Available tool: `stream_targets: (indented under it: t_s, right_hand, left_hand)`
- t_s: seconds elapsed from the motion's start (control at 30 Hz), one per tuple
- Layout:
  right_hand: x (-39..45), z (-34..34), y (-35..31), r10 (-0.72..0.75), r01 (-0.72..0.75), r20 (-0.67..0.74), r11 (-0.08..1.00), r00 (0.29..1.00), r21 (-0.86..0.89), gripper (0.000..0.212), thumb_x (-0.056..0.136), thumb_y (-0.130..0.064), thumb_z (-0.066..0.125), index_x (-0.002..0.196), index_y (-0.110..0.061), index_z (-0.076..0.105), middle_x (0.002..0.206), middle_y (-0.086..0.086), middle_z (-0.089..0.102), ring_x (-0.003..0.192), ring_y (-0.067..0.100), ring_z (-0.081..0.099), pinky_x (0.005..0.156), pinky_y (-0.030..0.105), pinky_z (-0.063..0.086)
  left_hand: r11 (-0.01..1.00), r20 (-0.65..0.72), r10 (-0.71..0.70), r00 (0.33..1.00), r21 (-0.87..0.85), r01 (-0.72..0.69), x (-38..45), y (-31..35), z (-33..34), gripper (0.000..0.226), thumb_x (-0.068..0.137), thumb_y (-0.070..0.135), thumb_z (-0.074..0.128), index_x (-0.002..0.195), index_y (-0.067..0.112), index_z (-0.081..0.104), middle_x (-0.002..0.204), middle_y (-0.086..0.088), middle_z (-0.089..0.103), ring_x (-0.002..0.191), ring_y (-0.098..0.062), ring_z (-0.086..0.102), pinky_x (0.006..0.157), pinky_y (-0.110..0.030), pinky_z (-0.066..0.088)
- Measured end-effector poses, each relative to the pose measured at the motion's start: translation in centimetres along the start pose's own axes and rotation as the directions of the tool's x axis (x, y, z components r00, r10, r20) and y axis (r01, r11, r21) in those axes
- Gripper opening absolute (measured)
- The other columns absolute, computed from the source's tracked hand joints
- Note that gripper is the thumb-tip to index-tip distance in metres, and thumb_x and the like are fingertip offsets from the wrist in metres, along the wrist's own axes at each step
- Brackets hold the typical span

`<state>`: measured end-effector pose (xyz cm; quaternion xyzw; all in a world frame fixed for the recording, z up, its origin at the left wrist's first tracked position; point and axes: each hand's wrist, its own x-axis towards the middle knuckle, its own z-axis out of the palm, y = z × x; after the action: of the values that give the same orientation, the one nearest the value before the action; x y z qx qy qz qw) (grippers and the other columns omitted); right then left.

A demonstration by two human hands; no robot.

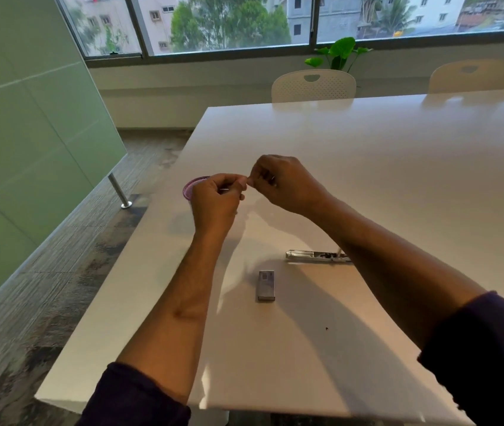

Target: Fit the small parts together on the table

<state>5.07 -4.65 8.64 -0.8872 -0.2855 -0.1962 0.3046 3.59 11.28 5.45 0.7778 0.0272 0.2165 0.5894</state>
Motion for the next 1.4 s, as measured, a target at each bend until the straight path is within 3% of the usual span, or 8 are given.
stream_targets:
  t_s: [0.13, 0.27, 0.47, 0.73, 0.9, 1.13, 1.27, 1.4]
  right_hand:
    - [2.9, 1.8, -0.7, 0.031, -0.032, 0.046, 0.999, 0.998, 0.008, 0.009, 0.093, -0.010, 0.069, 0.092, -0.003, 0.072, 0.089, 0.007, 0.071, 0.068, 0.004, 0.054, 0.062, 0.006, 0.036]
    - [4.8, 3.6, -1.4, 0.092, -0.093, 0.057, 0.996, 0.994, 0.015, 0.005, 0.089, -0.006, 0.073, 0.090, -0.001, 0.075, 0.091, 0.010, 0.077, 0.074, 0.012, 0.064, 0.065, 0.010, 0.047]
    - [6.2, 6.1, -2.5, 0.097, -0.097, 0.112, 0.995, 0.989, -0.004, 0.008, 0.083, 0.004, 0.068, 0.085, 0.001, 0.075, 0.086, 0.013, 0.077, 0.075, 0.022, 0.072, 0.075, 0.034, 0.063]
    - [6.7, 7.1, -2.4, 0.070, -0.062, 0.158, 0.996, 0.985, -0.057, 0.024, 0.092, -0.008, 0.070, 0.116, -0.006, 0.074, 0.117, 0.010, 0.076, 0.100, 0.020, 0.073, 0.089, 0.025, 0.053]
    - [6.2, 6.4, -1.9, 0.055, -0.047, 0.120, 0.996, 0.991, -0.072, 0.026, 0.094, -0.002, 0.064, 0.116, -0.006, 0.076, 0.118, 0.009, 0.076, 0.103, 0.020, 0.073, 0.091, 0.027, 0.054]
    - [3.5, 4.1, -1.0, 0.061, -0.060, 0.024, 0.998, 0.998, -0.007, 0.017, 0.089, -0.001, 0.069, 0.099, -0.008, 0.081, 0.096, 0.006, 0.081, 0.074, 0.008, 0.066, 0.079, 0.026, 0.059]
    - [1.2, 2.9, -1.0, 0.066, -0.066, 0.075, 0.998, 0.995, -0.006, 0.016, 0.086, 0.000, 0.071, 0.095, -0.008, 0.081, 0.091, 0.006, 0.081, 0.069, 0.007, 0.066, 0.073, 0.015, 0.053]
    - [-2.2, 2.0, -0.9, 0.117, -0.118, 0.197, 0.993, 0.973, -0.007, 0.015, 0.088, -0.002, 0.071, 0.096, -0.008, 0.080, 0.092, 0.004, 0.080, 0.064, -0.002, 0.063, 0.068, 0.006, 0.045]
  left_hand:
    - [0.956, -0.138, 0.165, 0.977, 0.266, -0.124, 1.3, -1.1, -2.3, 0.021, 0.092, 0.024, 0.076, 0.108, 0.012, 0.078, 0.106, -0.005, 0.078, 0.093, -0.017, 0.071, 0.085, -0.029, 0.060]
    - [0.850, -0.146, 0.236, 0.961, 0.511, -0.131, 2.1, -2.8, -3.9, 0.030, 0.091, 0.024, 0.075, 0.116, 0.009, 0.075, 0.123, -0.010, 0.072, 0.112, -0.027, 0.063, 0.089, -0.041, 0.061]
    - [0.811, -0.113, 0.211, 0.971, 0.575, -0.109, 1.8, -3.8, -4.2, 0.022, 0.090, 0.027, 0.076, 0.107, 0.014, 0.078, 0.118, -0.007, 0.075, 0.107, -0.028, 0.065, 0.092, -0.043, 0.055]
    - [0.815, -0.136, 0.212, 0.968, 0.571, -0.099, 1.7, -3.6, -4.4, 0.032, 0.089, 0.033, 0.077, 0.111, 0.011, 0.078, 0.115, -0.011, 0.077, 0.100, -0.028, 0.071, 0.091, -0.047, 0.061]
    - [0.759, -0.131, 0.246, 0.960, 0.642, -0.107, 1.3, -3.1, -4.0, 0.033, 0.090, 0.037, 0.075, 0.112, 0.013, 0.075, 0.119, -0.009, 0.074, 0.109, -0.029, 0.066, 0.098, -0.044, 0.050]
    - [0.764, 0.032, 0.322, 0.946, 0.581, -0.280, -1.3, -1.7, -2.6, 0.033, 0.093, 0.032, 0.071, 0.117, 0.009, 0.070, 0.119, -0.015, 0.072, 0.108, -0.032, 0.068, 0.098, -0.046, 0.056]
    - [0.770, 0.243, 0.273, 0.931, 0.525, -0.363, -3.0, -2.0, -2.1, 0.020, 0.092, 0.037, 0.072, 0.096, 0.018, 0.068, 0.092, -0.004, 0.073, 0.076, -0.015, 0.063, 0.079, -0.034, 0.059]
    - [0.657, 0.480, 0.121, 0.869, 0.617, -0.432, -5.1, -2.4, -2.0, 0.038, 0.081, 0.067, 0.069, 0.077, 0.031, 0.056, 0.070, 0.013, 0.056, 0.059, -0.002, 0.050, 0.068, -0.026, 0.044]
